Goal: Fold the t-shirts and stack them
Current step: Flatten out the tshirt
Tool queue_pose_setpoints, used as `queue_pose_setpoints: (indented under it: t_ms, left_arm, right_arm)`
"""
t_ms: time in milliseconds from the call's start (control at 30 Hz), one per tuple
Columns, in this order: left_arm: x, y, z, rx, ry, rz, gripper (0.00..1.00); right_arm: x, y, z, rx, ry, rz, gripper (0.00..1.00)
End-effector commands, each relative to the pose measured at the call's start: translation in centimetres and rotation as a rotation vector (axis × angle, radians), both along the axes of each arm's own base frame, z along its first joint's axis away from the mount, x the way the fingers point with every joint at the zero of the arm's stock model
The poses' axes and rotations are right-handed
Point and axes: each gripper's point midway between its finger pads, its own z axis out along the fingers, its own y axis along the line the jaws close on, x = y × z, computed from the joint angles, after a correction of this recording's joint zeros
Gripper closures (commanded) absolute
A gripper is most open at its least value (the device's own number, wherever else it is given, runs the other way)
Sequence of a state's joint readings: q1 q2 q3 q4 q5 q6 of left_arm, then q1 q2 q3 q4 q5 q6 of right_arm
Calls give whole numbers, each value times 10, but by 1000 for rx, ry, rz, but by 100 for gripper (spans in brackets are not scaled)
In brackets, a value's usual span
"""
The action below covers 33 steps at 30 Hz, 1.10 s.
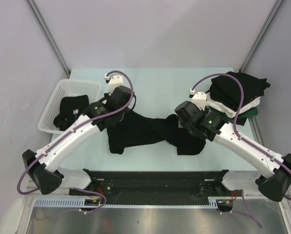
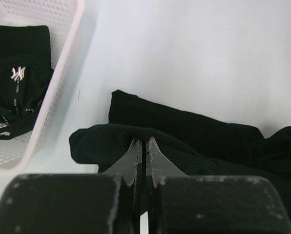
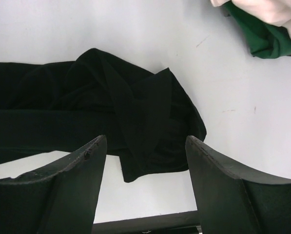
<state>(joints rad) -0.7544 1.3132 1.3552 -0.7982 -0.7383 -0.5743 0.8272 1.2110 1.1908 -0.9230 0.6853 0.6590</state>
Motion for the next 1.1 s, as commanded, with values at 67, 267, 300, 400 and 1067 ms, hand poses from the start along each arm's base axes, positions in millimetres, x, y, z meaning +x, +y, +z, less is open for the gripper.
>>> queue_pose_setpoints:
  t_ms: [67, 267, 300, 400, 1067]
  left_arm:
    - [-6, 25, 64, -20, -147, 24, 100]
    - [-15, 41, 109, -34, -226, 35, 100]
    - [-17, 43, 117, -46, -243, 34, 100]
    - [-22, 50, 129, -55, -270, 34, 100]
    - [-39, 61, 116, -56, -229, 26, 100]
  right_arm:
    - [1, 18, -9, 61, 48, 18, 29]
    - [-5, 32, -41, 28, 152, 24, 30]
    - [-5, 34, -44, 25, 163, 24, 30]
    - [-7, 43, -60, 23, 216, 35, 29]
    - [-21, 108, -90, 143, 316, 161, 28]
